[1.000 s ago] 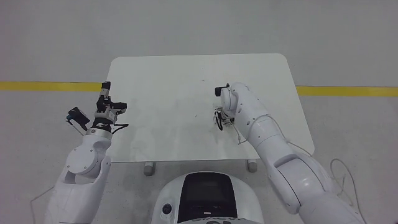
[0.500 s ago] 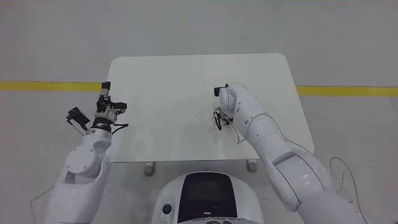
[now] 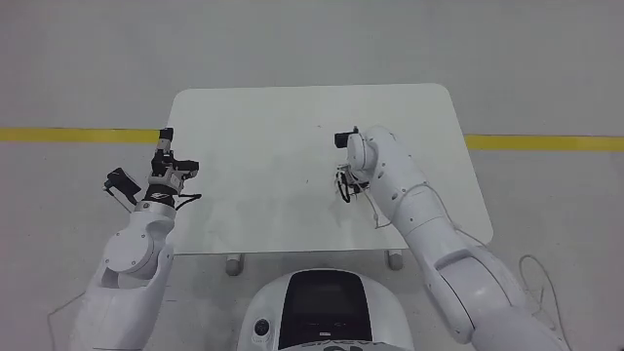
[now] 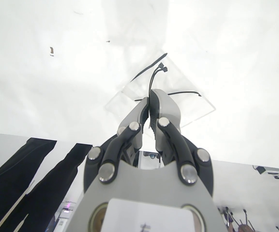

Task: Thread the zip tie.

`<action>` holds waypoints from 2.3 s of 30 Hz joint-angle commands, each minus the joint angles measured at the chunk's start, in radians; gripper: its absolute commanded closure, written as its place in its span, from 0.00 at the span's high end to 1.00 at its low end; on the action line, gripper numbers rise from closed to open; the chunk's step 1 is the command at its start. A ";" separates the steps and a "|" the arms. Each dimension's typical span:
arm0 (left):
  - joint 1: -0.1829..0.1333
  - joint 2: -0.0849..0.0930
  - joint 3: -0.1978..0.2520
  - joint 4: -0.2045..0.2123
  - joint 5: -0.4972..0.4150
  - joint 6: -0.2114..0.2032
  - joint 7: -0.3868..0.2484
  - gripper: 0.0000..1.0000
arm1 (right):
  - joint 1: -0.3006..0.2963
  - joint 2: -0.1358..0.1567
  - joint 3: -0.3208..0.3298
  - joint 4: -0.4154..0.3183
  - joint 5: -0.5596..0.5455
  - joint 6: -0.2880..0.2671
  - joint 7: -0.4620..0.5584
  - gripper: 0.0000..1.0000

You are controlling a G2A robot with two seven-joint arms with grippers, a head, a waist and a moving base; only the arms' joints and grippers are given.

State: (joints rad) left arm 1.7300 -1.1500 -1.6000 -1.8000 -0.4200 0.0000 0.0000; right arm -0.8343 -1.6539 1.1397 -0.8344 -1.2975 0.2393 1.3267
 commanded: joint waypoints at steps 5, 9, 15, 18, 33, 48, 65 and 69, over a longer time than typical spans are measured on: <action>0.000 0.000 0.000 0.000 0.000 0.000 0.000 1.00 | -0.038 0.013 0.015 -0.073 -0.012 -0.001 0.028 0.00; 0.000 0.000 0.000 0.000 0.000 0.000 0.000 1.00 | -0.058 0.020 0.026 -0.118 -0.009 -0.009 0.032 0.00; 0.000 0.000 0.000 0.000 0.000 0.000 0.000 1.00 | -0.098 0.030 0.040 -0.202 -0.003 -0.032 0.010 0.00; 0.000 0.000 0.000 0.000 0.000 0.000 0.000 1.00 | -0.118 0.035 0.041 -0.235 -0.011 -0.032 -0.007 0.00; 0.000 0.000 0.000 0.000 0.000 0.000 0.000 1.00 | -0.074 0.025 0.015 -0.133 0.021 0.039 -0.101 0.00; 0.000 0.000 0.000 0.000 0.000 0.000 0.000 1.00 | -0.014 0.011 -0.016 -0.009 0.052 0.072 -0.151 0.19; 0.000 0.000 0.000 0.000 0.000 0.000 0.000 1.00 | -0.008 0.015 -0.015 0.009 0.075 0.067 -0.151 0.14; 0.000 0.000 0.000 0.000 0.000 0.000 0.000 1.00 | -0.014 0.017 -0.015 -0.009 0.080 0.061 -0.145 0.15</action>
State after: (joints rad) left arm 1.7300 -1.1500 -1.6000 -1.8000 -0.4200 0.0000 0.0000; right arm -0.8467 -1.6372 1.1252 -0.8384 -1.2186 0.3018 1.1801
